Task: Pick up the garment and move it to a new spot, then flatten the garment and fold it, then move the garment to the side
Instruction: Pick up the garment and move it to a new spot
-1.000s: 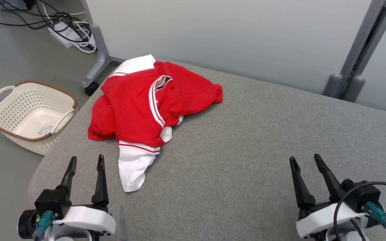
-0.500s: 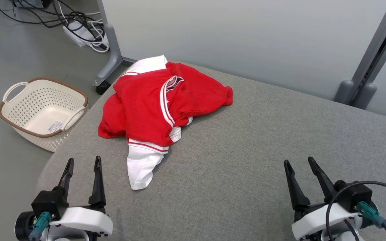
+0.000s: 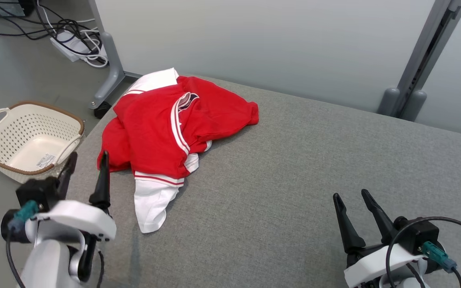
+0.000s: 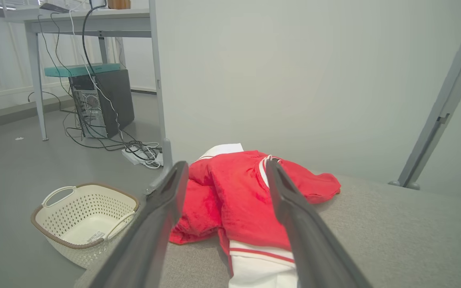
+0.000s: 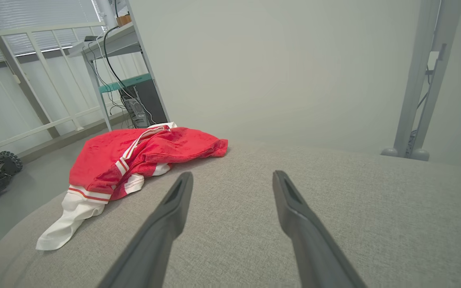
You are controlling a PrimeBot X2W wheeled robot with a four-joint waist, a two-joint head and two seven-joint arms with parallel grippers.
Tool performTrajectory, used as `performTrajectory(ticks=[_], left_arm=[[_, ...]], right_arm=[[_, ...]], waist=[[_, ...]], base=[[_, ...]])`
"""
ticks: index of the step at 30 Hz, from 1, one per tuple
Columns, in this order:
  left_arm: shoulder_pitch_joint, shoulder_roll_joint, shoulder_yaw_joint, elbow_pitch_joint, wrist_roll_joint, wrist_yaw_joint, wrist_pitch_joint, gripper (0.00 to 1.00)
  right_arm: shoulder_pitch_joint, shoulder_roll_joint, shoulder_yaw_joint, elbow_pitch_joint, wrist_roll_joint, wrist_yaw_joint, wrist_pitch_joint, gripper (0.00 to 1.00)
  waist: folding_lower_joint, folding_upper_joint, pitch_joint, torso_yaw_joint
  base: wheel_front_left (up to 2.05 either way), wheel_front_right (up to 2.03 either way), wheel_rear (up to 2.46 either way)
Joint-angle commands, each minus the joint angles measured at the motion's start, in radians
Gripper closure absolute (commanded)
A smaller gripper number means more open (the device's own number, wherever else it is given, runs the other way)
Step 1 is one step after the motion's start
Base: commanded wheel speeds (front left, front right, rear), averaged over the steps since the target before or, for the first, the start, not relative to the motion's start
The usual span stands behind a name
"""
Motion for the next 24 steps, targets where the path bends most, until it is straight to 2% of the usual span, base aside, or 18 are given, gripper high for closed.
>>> performTrajectory(ticks=[1, 3, 7, 12, 17, 19, 24], left_arm=[[-0.042, 0.010, 0.001, 0.014, -0.030, -0.009, 0.028, 0.00], [-0.094, 0.051, -0.006, 0.052, -0.054, -0.020, 0.101, 0.00], [-0.196, 0.095, -0.018, 0.113, -0.165, -0.033, 0.273, 0.00], [-0.293, 0.200, -0.109, 0.143, -0.303, -0.032, 0.526, 0.00], [-0.355, 0.272, -0.161, 0.174, -0.458, -0.033, 0.732, 0.00], [-0.376, 0.304, -0.171, 0.193, -0.501, -0.033, 0.794, 0.00], [-0.419, 0.340, -0.199, 0.266, -0.571, -0.033, 0.903, 0.00]], right_arm=[[-0.006, -0.009, -0.004, 0.003, 0.003, 0.002, -0.006, 0.00], [-0.012, -0.009, -0.004, 0.004, 0.009, 0.002, -0.006, 0.00], [-0.029, -0.008, 0.002, 0.000, 0.016, 0.002, -0.006, 0.00], [-0.057, -0.008, 0.010, -0.004, 0.022, 0.002, -0.006, 0.00], [-0.085, -0.007, 0.014, -0.012, 0.029, 0.002, -0.006, 0.00], [-0.098, -0.007, 0.017, -0.014, 0.032, 0.002, -0.006, 0.00], [-0.115, -0.008, 0.021, -0.012, 0.035, 0.002, -0.006, 0.00]], waist=[[0.0000, 0.0000, 0.005, -0.014], [0.0000, 0.0000, 0.008, -0.036], [0.0000, 0.0000, 0.025, -0.086], [0.0000, 0.0000, 0.064, -0.154], [0.0000, 0.0000, 0.110, -0.226], [0.0000, 0.0000, 0.127, -0.253], [0.0000, 0.0000, 0.151, -0.310]], base=[[0.00, 0.00, 0.00], [0.00, 0.00, 0.00], [0.00, 0.00, 0.00], [0.00, 0.00, 0.00], [0.00, 0.00, 0.00], [0.00, 0.00, 0.00], [0.00, 0.00, 0.00]])
